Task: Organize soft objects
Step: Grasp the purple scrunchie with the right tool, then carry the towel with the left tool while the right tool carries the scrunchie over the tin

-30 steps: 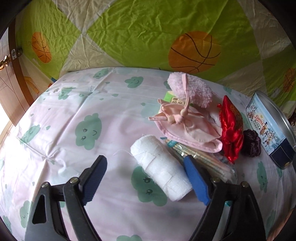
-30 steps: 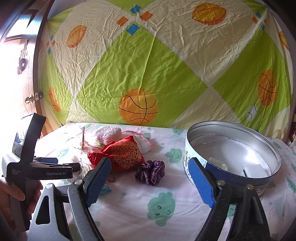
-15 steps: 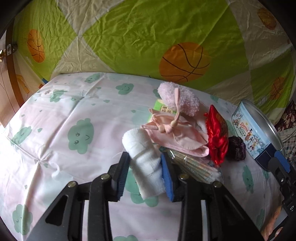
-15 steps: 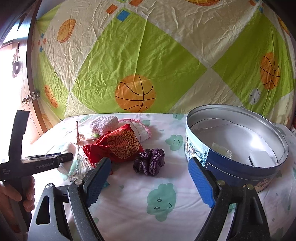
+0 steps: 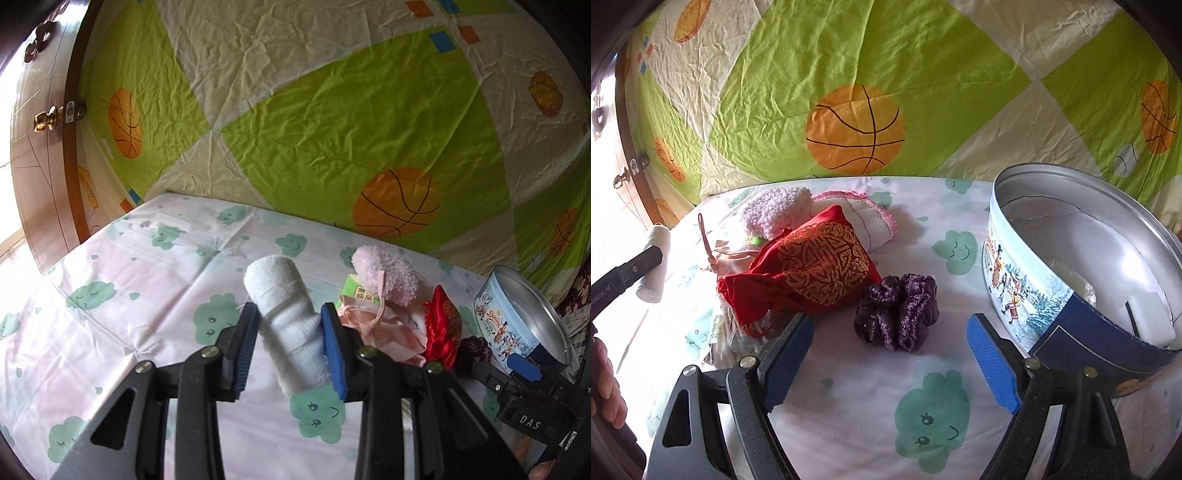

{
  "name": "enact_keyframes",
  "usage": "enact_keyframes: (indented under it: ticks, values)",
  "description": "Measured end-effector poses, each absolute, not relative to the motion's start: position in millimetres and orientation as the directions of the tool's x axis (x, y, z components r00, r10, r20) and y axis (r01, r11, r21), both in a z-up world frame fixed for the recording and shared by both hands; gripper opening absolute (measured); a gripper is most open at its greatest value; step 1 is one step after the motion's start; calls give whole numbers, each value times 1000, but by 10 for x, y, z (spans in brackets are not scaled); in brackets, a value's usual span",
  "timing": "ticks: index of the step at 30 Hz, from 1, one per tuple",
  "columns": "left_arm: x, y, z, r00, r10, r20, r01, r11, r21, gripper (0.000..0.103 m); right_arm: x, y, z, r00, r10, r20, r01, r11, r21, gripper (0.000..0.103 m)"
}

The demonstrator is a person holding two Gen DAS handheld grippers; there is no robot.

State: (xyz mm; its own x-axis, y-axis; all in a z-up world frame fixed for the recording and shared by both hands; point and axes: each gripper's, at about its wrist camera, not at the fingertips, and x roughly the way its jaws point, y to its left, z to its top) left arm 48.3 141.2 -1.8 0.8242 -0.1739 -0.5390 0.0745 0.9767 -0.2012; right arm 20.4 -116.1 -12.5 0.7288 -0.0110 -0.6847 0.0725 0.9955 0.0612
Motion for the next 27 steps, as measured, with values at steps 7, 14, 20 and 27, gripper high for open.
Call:
enact_keyframes:
  ticks: [7,14,20,27]
  values:
    - [509,1436,-58,813,-170,-557,61,976,-209,34,452,-1060,-250,656,-53,-753,79,997,-1,71]
    - [530,1415,-115,808,-155,-568,46,979,-201,34,490,-1101,-302,631,-7,-775,57,998,37,38]
    - [477,1475,-72,846,-122,-520,8,976,-216,34,154,-931,1,778,2,-628,-22,999,-24,36]
    - [395,1505,-9,891,-36,-452,-53,982,-183,34,-217,-894,385,899,109,-424,-113,993,16,36]
